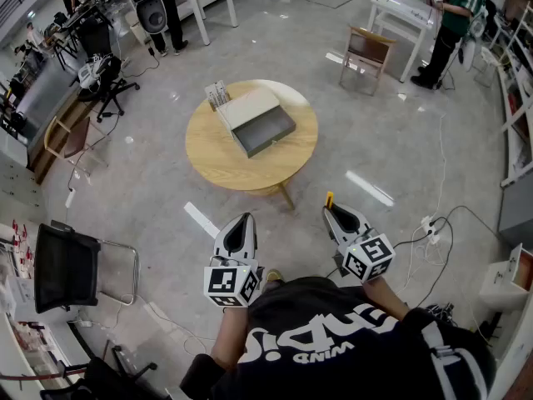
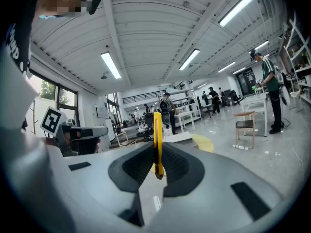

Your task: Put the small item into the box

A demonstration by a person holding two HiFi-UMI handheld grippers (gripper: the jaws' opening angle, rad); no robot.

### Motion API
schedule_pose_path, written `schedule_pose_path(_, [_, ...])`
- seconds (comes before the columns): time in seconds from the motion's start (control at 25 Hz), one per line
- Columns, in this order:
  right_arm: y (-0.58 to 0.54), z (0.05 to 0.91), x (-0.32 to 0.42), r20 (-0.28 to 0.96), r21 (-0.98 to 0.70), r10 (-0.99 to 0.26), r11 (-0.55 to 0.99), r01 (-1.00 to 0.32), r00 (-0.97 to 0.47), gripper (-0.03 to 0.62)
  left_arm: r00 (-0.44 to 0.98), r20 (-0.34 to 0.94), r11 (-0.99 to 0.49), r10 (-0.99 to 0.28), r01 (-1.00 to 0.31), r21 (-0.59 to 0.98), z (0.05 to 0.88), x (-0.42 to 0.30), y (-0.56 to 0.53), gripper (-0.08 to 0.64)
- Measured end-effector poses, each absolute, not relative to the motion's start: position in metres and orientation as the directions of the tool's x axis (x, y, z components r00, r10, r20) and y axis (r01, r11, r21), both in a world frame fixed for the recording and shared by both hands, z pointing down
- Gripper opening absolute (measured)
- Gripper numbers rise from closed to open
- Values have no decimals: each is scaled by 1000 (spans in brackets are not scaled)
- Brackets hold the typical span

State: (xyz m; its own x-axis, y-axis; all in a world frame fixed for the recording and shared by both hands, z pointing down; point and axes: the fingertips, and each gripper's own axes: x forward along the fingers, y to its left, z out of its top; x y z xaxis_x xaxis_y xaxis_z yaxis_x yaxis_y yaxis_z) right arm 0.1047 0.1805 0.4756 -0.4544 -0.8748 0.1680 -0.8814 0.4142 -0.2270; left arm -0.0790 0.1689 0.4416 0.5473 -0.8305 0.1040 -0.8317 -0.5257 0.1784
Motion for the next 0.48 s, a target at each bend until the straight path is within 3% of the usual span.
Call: schedule_pose_path(0.48, [200,473,121,148,-244,-858,450,-859,-491,44,521,114,-501,-846,-849,165,445,-62,184,9])
